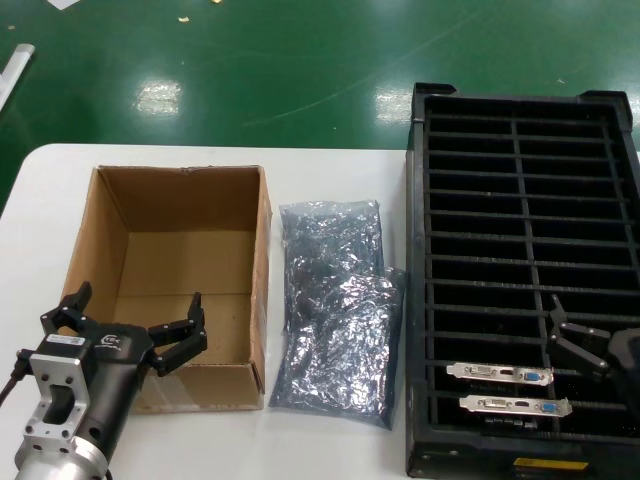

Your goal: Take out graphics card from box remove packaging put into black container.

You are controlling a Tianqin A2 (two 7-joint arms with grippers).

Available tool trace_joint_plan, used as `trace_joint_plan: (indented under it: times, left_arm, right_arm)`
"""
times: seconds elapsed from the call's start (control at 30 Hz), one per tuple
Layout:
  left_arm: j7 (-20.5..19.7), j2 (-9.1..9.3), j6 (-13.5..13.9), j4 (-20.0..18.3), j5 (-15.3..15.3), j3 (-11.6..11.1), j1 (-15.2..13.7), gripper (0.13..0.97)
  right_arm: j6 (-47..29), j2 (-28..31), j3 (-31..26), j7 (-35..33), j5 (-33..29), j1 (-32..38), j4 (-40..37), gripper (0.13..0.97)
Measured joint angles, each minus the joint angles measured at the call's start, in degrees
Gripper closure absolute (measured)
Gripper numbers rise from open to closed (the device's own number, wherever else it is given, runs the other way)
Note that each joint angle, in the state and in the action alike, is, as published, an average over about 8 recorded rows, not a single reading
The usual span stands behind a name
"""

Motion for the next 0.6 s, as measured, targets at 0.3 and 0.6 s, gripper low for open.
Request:
trace_joint_plan:
  times: [0.3,0.6]
  left_arm:
    - [0.00,0.00,0.00,0.00,0.00,0.00,0.00,0.132]
    - [0.00,0.00,0.00,0.00,0.00,0.00,0.00,0.132]
  right_arm:
    - [0.00,0.00,0.00,0.00,0.00,0.00,0.00,0.129]
    - [0.00,0.00,0.00,0.00,0.00,0.00,0.00,0.129]
